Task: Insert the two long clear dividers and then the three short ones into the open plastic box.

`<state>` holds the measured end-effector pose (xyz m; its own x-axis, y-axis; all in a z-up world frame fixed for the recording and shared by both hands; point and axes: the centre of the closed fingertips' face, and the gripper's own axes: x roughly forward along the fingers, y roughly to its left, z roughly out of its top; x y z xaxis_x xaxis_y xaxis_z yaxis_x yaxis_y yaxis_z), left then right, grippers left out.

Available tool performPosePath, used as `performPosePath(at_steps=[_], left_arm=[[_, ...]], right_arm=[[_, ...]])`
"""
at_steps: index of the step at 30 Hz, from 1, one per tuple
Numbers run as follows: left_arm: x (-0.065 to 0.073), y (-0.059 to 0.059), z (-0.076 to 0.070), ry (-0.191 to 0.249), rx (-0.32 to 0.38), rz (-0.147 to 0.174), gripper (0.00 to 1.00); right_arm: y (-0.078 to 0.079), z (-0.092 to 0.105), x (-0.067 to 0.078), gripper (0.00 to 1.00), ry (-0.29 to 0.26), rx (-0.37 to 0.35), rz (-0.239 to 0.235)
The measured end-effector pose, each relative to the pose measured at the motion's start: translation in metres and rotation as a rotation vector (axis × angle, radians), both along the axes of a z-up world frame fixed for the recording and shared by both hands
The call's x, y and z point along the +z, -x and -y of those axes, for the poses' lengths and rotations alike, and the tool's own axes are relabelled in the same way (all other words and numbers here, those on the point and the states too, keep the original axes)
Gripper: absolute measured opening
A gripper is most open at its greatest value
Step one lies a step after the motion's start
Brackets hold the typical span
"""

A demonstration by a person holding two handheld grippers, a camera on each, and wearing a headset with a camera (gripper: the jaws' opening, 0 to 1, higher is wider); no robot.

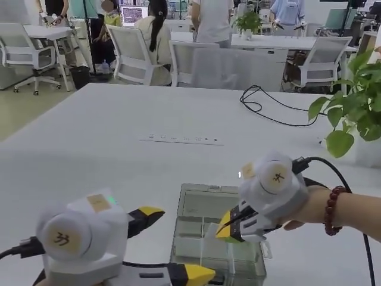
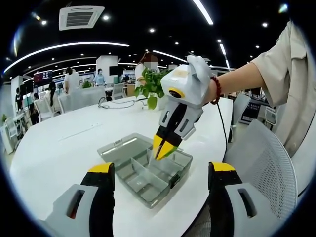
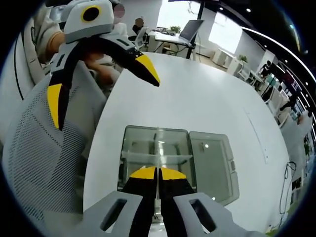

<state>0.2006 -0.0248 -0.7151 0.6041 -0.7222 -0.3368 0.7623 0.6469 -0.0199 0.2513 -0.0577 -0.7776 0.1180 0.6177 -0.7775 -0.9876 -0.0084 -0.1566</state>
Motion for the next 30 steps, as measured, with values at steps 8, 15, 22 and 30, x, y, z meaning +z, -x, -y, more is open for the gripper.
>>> performPosePath(at_steps=[8, 15, 22, 30], left_arm=[[0.001, -0.001, -0.001, 0.004, 0.005, 0.0, 0.78], [-0.002, 0.0, 0.001, -0.004, -0.002, -0.005, 0.78], [0.001, 0.0, 0.002, -0.001, 0.001, 0.006, 0.78], [0.0, -0.001, 0.002, -0.001, 0.002, 0.001, 0.79]], right_arm=[[-0.002, -0.003, -0.003, 0.02, 0.018, -0.003, -0.009], [-0.005, -0.002, -0.01, 0.02, 0.063, -0.009, -0.053], [-0.005, -0.003, -0.024, 0.02, 0.13, 0.007, -0.068], [-0.005, -0.003, -0.037, 0.02, 0.188, 0.015, -0.069]])
